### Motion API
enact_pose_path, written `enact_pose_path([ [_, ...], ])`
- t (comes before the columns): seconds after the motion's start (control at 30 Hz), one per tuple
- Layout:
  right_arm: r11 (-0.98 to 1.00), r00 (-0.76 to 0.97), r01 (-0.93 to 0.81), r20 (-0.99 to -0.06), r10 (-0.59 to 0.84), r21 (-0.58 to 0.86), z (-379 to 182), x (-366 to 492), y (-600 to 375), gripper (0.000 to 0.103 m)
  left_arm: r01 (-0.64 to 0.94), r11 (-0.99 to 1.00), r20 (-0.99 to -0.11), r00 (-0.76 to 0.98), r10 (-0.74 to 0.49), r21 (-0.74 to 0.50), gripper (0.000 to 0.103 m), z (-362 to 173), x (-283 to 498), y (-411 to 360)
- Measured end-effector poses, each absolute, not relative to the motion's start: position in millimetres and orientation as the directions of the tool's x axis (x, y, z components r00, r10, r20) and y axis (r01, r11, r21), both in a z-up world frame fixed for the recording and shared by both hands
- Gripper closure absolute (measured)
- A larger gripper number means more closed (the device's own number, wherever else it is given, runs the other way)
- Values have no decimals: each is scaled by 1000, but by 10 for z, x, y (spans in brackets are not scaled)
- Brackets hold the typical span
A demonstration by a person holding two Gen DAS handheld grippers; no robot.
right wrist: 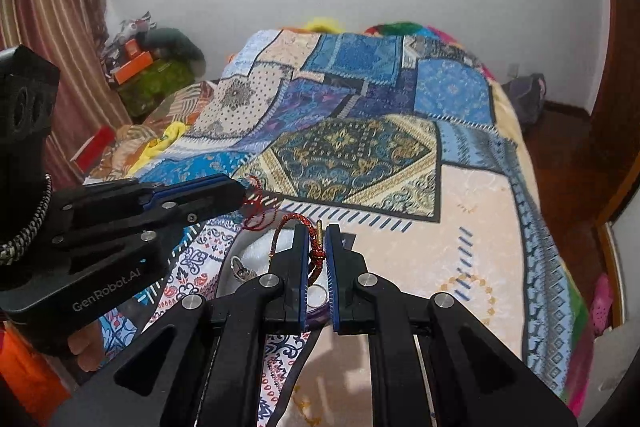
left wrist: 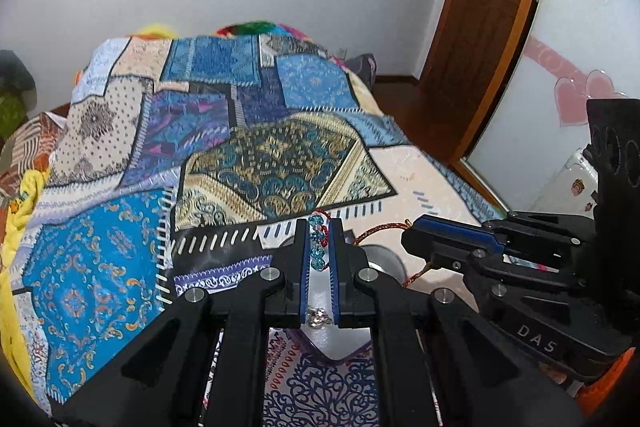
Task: Organize jewelry
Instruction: 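Carry the beaded bracelet with the left tool while the right tool carries the red bracelet to the tin, then open the left tool into the tin while the right tool releases the red bracelet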
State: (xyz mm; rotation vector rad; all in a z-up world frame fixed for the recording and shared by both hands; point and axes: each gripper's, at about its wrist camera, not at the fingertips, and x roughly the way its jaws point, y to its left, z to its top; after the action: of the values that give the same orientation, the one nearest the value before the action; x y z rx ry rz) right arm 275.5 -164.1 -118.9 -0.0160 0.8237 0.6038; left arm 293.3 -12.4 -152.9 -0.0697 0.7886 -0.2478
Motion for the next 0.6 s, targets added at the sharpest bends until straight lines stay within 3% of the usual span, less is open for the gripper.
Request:
enact_pose_path([
  [0.6,811,450,-564,-765,461,157,-1415,2709,-1476,96,207,964,-759,597,-261,-169,96,-1783,2922,-103],
])
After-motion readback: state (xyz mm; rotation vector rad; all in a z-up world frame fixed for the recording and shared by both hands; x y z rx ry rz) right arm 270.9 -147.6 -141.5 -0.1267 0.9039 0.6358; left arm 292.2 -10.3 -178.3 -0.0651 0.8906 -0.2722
